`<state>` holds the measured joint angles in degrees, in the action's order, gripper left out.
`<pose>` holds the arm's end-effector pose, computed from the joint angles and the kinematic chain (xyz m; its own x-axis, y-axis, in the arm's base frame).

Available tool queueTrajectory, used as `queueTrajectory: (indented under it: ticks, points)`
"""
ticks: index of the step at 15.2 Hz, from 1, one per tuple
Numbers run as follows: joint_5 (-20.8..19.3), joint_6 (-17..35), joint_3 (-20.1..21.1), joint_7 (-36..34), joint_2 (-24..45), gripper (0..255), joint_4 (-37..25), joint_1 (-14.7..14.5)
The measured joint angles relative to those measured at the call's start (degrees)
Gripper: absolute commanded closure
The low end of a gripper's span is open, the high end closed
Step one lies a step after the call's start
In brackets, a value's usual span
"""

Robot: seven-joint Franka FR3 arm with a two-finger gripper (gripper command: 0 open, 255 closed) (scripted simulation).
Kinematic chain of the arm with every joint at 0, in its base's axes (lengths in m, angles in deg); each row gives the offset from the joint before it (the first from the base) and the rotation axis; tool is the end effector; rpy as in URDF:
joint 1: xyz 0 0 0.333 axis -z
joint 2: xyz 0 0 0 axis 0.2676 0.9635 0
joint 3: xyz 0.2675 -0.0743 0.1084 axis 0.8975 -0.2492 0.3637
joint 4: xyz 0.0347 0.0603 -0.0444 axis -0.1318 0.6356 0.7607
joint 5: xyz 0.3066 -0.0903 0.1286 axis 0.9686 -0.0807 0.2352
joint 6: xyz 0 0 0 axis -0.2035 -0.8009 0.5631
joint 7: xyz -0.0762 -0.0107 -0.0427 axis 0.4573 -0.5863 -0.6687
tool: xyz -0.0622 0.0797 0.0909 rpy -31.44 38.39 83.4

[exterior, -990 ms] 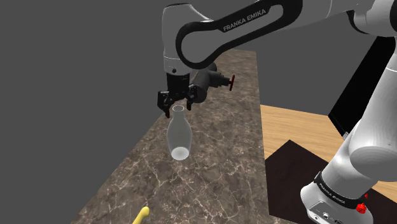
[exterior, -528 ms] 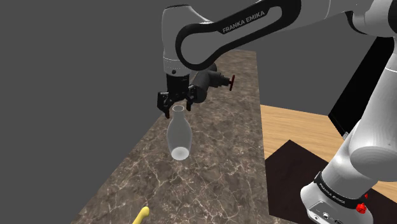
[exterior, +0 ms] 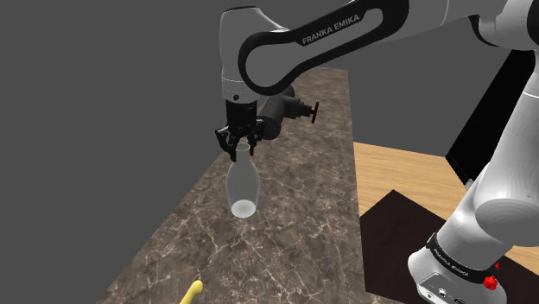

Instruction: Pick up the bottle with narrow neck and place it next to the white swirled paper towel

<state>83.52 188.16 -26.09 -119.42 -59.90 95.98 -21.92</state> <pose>0.4564 0.3044 0.4069 0.9999 -0.0098 0.0040 -0.0097 -0.9996 -0.0282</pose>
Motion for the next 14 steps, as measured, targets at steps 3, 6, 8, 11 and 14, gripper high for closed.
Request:
queueTrajectory:
  ticks: [3, 6, 8, 11, 14]
  points:
    - [0.1, -0.3, 0.0, 0.0, -0.1, 255, -0.2, 0.0]
    - [0.5, -2.3, 0.1, 0.3, -0.7, 255, -1.6, 0.1]
    - [0.7, -3.6, 0.1, 0.5, -1.1, 255, -2.6, 0.2]
    - [1.0, -5.8, 0.2, 0.6, -1.7, 255, -4.2, 0.2]
    - [1.4, -7.7, 0.2, 0.8, -2.3, 255, -5.7, 0.2]
